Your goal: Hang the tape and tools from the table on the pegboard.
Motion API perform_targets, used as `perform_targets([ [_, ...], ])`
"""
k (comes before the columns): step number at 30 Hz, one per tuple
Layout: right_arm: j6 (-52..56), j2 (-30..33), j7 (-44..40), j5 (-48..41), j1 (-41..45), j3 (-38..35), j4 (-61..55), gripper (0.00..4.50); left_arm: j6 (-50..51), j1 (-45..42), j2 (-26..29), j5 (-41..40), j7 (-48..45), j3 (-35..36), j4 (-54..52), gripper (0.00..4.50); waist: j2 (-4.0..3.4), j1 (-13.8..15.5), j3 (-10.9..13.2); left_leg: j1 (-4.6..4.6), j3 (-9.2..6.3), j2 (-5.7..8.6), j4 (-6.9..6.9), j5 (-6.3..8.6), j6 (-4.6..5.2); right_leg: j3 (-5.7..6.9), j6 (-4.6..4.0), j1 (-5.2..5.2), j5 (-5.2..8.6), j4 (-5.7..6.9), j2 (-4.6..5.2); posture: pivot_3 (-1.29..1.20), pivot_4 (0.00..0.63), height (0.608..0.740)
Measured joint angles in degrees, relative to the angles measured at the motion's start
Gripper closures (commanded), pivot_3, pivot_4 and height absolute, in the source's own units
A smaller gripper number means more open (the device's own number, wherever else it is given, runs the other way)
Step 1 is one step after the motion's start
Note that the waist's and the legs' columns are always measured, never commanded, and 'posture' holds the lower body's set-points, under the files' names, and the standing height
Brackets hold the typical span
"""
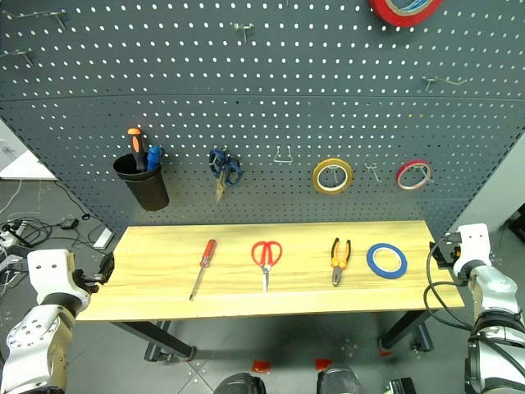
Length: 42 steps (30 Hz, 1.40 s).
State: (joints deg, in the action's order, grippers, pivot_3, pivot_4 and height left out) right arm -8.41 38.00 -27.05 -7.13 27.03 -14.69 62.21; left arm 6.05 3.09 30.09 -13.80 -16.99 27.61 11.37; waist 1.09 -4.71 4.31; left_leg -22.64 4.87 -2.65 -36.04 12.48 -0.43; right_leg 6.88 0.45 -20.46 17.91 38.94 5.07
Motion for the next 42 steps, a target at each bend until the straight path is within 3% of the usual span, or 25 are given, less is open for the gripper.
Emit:
perform_targets([
  [9, 0.01, -0.02, -1.27, 0.36, 0.38, 0.44, -0.02, 0.0, -0.14, 0.87, 0.0, 0.84, 0.67, -0.43, -0.04, 0.67, -0.01, 0.01, -0.05, 0.03, 0.0, 0.0, 0.0, 0.0, 0.0, -0.01, 0.0, 0.02, 0.0, 0.01, 0.0, -0.06, 0.017, 0.74],
  [17, -0.16, -0.99, -7.02, 2.32, -3.36, 5.48, -6.1, 0.0, 5.13, 4.05, -0.88, -0.18, 0.77, -1.38, -6.21, 0.67, 0.01, 0.12, 0.06, 0.04, -0.03, -0.02, 0.0, 0.01, 0.02, -0.01, 0.05, 0.05, 0.03, 0.01, 0.01, -0.09, 0.078, 0.74],
  [21, 1.97, -2.82, -9.36, 3.32, -8.34, 8.56, -14.9, 0.0, 8.88, 3.24, -1.12, -0.77, -1.89, -6.66, -13.78, 0.67, -0.11, 0.98, 0.84, 0.1, -0.04, -0.02, -0.01, 0.02, 0.03, -0.04, 0.23, 0.1, 0.13, 0.0, 0.02, -0.1, 0.105, 0.74],
  [22, 3.11, -3.14, -9.32, 3.61, -8.82, 9.22, -16.49, 0.0, 9.99, 2.3, -1.12, -0.74, -2.24, -8.09, -14.56, 0.67, -0.23, 1.22, 1.01, 0.09, -0.03, -0.02, -0.01, 0.02, 0.03, -0.06, 0.22, 0.09, 0.13, 0.0, 0.02, -0.12, 0.135, 0.74],
  [28, 15.6, -3.68, -9.56, 3.53, -12.98, 10.97, -34.63, 0.0, 12.27, -7.2, -1.86, 2.77, -2.86, -17.35, -15.83, 0.67, -0.37, 1.81, 3.88, -0.05, -0.02, -0.04, -0.01, 0.0, 0.05, -0.12, 0.11, -0.05, 0.06, 0.01, -0.02, -0.17, 0.193, 0.74],
  [35, 30.11, -4.38, -10.27, 3.85, -15.05, 15.78, -50.8, 0.0, 15.37, -18.51, -2.23, -0.55, -19.0, -29.52, -15.01, 0.67, -0.04, 1.57, 6.86, -0.55, 0.14, -0.01, 0.0, 0.05, 0.1, -0.18, -0.04, -0.63, -0.02, -0.02, -0.02, -0.22, 0.266, 0.74],
  [42, 37.07, -6.07, -7.12, 7.24, -7.97, 19.37, -46.19, 0.0, 11.91, -26.41, -1.97, 0.08, -36.98, -43.53, -14.02, 0.67, 0.06, 0.74, 9.73, -0.68, 0.34, -0.02, -0.03, 0.02, 0.08, -0.34, -0.03, -0.89, -0.02, 0.02, -0.05, -0.24, 0.295, 0.74],
])
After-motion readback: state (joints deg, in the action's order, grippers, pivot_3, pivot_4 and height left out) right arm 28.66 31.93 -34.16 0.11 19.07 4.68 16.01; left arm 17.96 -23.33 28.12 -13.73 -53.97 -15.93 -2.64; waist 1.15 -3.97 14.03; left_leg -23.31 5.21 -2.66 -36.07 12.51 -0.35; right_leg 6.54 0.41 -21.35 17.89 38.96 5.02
